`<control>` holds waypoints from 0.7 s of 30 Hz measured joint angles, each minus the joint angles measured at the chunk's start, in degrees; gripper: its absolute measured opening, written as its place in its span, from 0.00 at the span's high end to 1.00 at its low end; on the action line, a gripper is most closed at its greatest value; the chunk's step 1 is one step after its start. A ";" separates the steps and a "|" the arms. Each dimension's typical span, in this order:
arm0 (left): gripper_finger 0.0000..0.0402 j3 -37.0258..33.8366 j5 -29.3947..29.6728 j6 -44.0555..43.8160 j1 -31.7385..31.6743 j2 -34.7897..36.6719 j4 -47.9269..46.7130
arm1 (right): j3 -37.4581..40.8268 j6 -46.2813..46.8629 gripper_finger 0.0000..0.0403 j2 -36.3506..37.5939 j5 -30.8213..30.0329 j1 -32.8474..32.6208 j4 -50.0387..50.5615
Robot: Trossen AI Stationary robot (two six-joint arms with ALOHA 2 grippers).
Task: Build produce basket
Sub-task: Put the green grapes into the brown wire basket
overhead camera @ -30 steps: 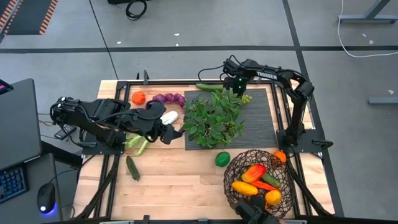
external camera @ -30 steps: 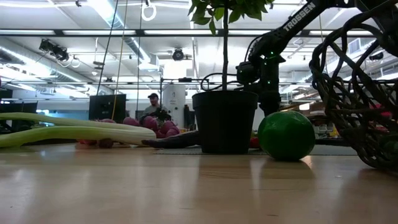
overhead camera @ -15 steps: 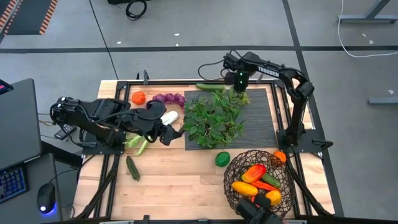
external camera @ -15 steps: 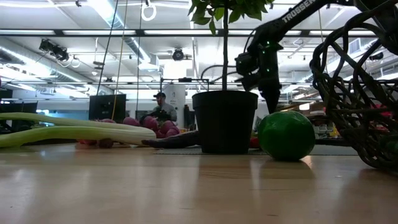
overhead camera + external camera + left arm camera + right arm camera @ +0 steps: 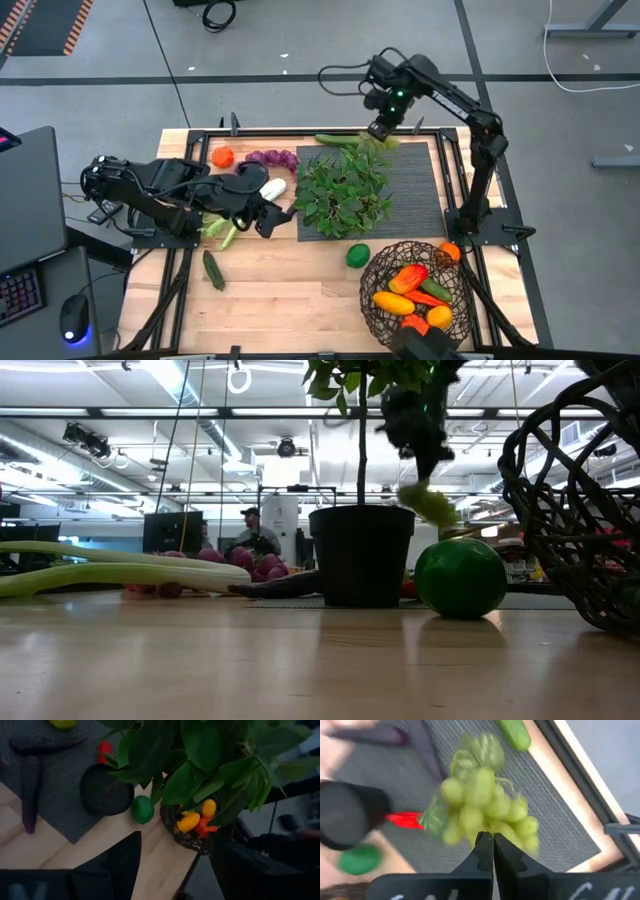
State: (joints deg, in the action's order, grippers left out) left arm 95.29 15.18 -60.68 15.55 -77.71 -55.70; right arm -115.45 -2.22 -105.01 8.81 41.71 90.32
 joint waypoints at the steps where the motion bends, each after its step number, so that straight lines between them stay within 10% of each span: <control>1: 0.42 0.00 0.02 1.08 0.00 0.00 -0.17 | -0.80 1.43 0.99 0.98 0.19 -0.48 -0.15; 21: 0.42 0.00 0.85 12.16 -1.52 0.20 -15.24 | 4.22 42.41 0.98 10.78 0.06 -21.71 -0.31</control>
State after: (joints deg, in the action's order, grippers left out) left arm 95.29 16.03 -48.52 14.03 -77.52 -70.94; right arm -111.22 40.19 -94.23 8.86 20.01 90.01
